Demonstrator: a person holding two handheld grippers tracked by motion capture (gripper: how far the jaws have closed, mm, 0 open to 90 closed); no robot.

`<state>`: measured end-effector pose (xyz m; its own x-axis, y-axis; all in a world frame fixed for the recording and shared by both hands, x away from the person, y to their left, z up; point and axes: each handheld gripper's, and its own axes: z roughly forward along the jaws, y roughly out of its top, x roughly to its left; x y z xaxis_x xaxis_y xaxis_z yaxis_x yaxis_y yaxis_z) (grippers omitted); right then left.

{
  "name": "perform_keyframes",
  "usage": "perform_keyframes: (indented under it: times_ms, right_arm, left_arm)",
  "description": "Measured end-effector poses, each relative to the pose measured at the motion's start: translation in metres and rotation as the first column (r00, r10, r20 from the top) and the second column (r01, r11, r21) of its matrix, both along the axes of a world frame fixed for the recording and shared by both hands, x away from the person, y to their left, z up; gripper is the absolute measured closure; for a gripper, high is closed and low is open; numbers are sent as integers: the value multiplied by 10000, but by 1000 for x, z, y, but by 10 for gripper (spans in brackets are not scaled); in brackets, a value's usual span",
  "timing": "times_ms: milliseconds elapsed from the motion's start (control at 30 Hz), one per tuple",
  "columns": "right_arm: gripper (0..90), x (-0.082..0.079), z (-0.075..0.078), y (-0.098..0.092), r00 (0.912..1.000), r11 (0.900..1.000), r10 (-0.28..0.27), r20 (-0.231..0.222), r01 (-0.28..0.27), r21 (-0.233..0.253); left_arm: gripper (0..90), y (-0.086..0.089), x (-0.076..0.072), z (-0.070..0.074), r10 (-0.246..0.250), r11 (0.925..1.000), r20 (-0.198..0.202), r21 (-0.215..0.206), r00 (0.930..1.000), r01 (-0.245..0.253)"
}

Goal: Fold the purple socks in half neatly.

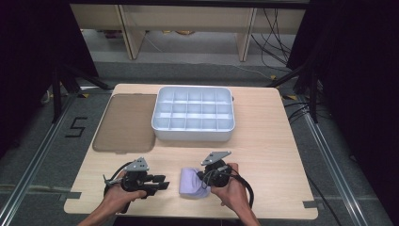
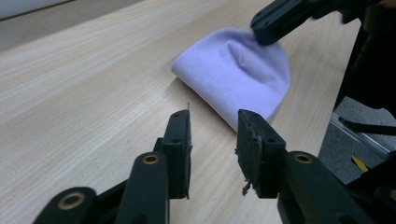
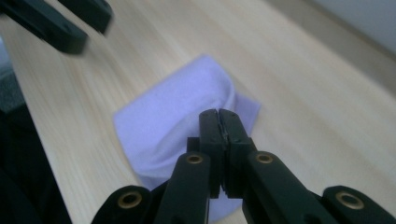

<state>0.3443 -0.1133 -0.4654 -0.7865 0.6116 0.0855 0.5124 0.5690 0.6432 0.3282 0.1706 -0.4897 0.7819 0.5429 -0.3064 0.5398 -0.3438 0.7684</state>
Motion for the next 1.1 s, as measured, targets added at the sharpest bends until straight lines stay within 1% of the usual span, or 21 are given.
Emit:
perform_keyframes:
  times_ms: [100, 167, 200, 267, 333, 400, 433, 467, 533, 567, 633, 667, 700, 767, 800, 833, 900, 933, 967, 1000, 1100]
  right_arm:
    - [894, 3, -16, -3, 9978, 9992, -199, -637, 176, -358]
    - [894, 4, -21, -4, 9967, 9988, -169, -795, 131, -472]
    - [894, 4, -21, -4, 9966, 9987, -141, -810, 102, -491]
    - [893, 4, -21, -3, 9977, 9981, -156, -657, 116, -600]
    - [893, 4, -22, -2, 9973, 9967, -335, -658, 285, -755]
    - [890, 5, -23, -2, 9982, 9973, -70, -593, 26, -732]
    - [887, 6, -24, -2, 9984, 9975, -4, -561, -36, -702]
    - [880, 5, -24, -2, 9985, 9971, -78, -537, 37, -756]
    - [843, 4, -21, -4, 9991, 9972, -180, -391, 151, -735]
    - [838, 3, -18, -6, 9993, 9973, -275, -238, 258, -689]
    - [845, 0, -6, -8, 9992, 9978, -399, 91, 404, -526]
    - [865, -2, -1, -7, 9986, 9992, -319, 422, 329, -226]
    - [878, -6, 4, -5, 9991, 9998, -180, 395, 177, 76]
    - [900, -11, 5, 1, 9978, 9987, 492, 441, -495, 70]
    - [900, -12, 2, 4, 9966, 9968, 768, 283, -761, -260]
    - [900, -13, -3, 6, 9976, 9961, 687, -73, -690, -550]
    - [900, -10, -17, 6, 9976, 9918, 597, -351, -632, -1111]
    - [900, -8, -23, 4, 9975, 9906, 528, -474, -583, -1238]
    - [900, -6, -27, 1, 9962, 9941, 552, -680, -612, -897]
    - [900, -5, -27, 0, 9957, 9952, 522, -763, -581, -782]
    - [900, -5, -27, -4, 9949, 9967, 367, -943, -432, -684]
  left_arm:
    - [715, -3, 0, 2, 75, 9999, 271, 120, 9996, -78]
    - [763, -9, 2, 4, -61, 9999, 679, 132, 9977, 52]
    - [790, -14, 2, 4, -180, 9998, 604, 133, 9980, 172]
    - [837, -29, 2, 4, -294, 9996, 604, 48, 9977, 291]
    - [866, -45, 3, 0, -715, 9973, 636, 194, 9954, 704]
    - [878, -61, 2, -8, -982, 9941, 471, 515, 9941, 958]
    - [887, -66, 3, -13, -1358, 9871, 529, 931, 9893, 1305]
    - [891, -71, 3, -19, -1431, 9842, 414, 1108, 9888, 1378]
    - [893, -76, 4, -26, -1532, 9824, 379, 1136, 9875, 1481]
    - [893, -77, 2, -26, -1380, 9839, 236, 1181, 9902, 1343]
    - [893, -76, 2, -24, -1542, 9789, 488, 1432, 9868, 1459]
    - [893, -77, 1, -26, -1387, 9838, 410, 1200, 9895, 1329]
    - [893, -76, 1, -26, -1413, 9837, 422, 1184, 9891, 1354]
    - [893, -76, 1, -26, -1264, 9859, 299, 1139, 9915, 1223]
    - [893, -76, 1, -26, -1402, 9834, 445, 1227, 9891, 1339]
    - [893, -75, 1, -26, -1391, 9831, 456, 1269, 9892, 1323]
    - [892, -75, 2, -25, -1466, 9824, 488, 1237, 9880, 1397]
    - [892, -76, 0, -25, -1199, 9891, 314, 898, 9923, 1167]
    - [889, -74, 1, -22, -1343, 9873, 508, 928, 9896, 1292]
    - [887, -73, 1, -18, -1191, 9897, 524, 859, 9915, 1144]
    - [887, -72, 12, -6, -899, 9944, 1038, 652, 9905, 835]
